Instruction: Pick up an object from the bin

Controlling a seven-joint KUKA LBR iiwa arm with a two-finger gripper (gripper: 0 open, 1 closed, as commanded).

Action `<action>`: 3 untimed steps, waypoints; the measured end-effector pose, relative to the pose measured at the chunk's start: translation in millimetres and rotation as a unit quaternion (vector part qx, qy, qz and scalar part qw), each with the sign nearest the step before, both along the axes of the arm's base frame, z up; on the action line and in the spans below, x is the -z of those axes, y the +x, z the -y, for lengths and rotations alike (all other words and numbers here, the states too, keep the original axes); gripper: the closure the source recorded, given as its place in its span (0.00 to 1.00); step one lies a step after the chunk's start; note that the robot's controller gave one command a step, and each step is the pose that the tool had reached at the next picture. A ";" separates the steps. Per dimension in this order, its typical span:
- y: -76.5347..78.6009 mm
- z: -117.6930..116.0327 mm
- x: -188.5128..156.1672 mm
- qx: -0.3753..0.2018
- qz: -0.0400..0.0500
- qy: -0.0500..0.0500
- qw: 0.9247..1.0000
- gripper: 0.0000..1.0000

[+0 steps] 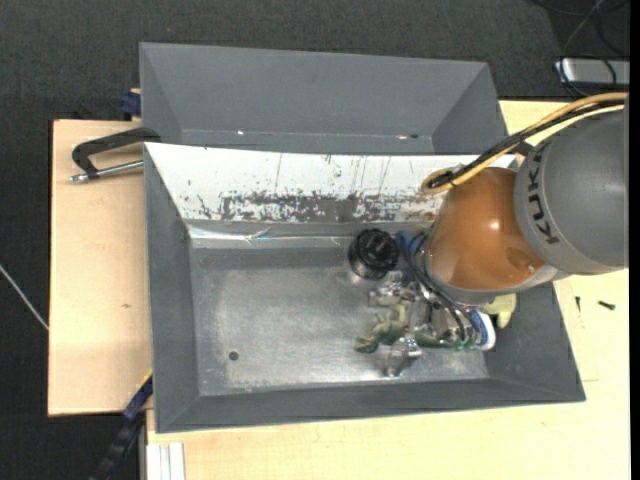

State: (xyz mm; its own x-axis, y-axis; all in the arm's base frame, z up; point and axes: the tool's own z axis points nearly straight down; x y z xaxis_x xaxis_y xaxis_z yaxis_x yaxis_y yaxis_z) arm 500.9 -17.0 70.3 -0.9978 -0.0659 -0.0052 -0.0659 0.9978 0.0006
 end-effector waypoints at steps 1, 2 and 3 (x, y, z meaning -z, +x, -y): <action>-6.4 -11.1 -31.1 -0.152 0.001 -0.001 0.988 0.00; 7.7 -17.8 -34.4 -0.253 0.001 -0.001 0.968 0.00; -2.9 1.0 -1.6 -0.315 0.001 -0.001 0.949 0.00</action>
Offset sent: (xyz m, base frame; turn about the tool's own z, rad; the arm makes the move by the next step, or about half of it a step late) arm -0.0081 0.0098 0.0297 -0.3043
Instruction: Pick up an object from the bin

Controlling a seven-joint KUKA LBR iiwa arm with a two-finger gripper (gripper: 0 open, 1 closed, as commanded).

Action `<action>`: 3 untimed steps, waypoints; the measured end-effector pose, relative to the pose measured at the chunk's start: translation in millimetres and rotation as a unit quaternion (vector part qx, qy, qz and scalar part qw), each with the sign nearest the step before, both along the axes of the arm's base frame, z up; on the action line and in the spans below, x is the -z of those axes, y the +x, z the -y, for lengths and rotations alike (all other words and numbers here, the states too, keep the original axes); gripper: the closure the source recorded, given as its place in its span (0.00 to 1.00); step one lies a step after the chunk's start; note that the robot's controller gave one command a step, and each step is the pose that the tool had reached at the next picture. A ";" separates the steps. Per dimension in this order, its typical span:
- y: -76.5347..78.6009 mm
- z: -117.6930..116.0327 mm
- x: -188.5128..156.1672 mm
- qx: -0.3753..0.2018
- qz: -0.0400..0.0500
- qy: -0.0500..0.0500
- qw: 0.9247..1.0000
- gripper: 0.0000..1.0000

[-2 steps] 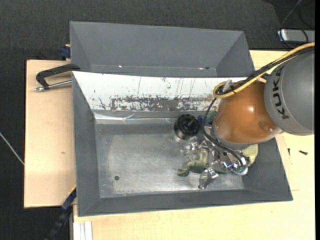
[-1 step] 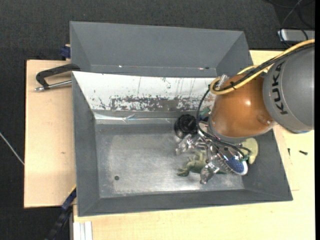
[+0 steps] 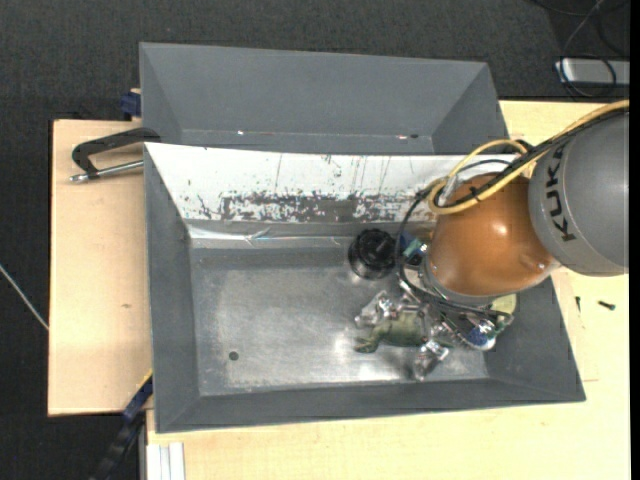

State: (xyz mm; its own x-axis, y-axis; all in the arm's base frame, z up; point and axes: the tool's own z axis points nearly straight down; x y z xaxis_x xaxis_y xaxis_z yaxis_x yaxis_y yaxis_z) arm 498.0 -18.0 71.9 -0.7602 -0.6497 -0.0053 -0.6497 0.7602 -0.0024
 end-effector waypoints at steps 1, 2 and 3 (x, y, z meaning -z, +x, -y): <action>-3.5 -27.9 -0.4 0.006 0.000 -0.001 1.000 0.00; -2.3 -28.8 -1.2 0.006 0.003 0.001 1.000 1.00; 0.2 -29.9 -66.2 0.007 0.003 0.000 1.000 1.00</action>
Offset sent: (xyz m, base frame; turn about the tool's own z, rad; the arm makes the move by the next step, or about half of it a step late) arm -0.0059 0.0272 -0.0019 0.0118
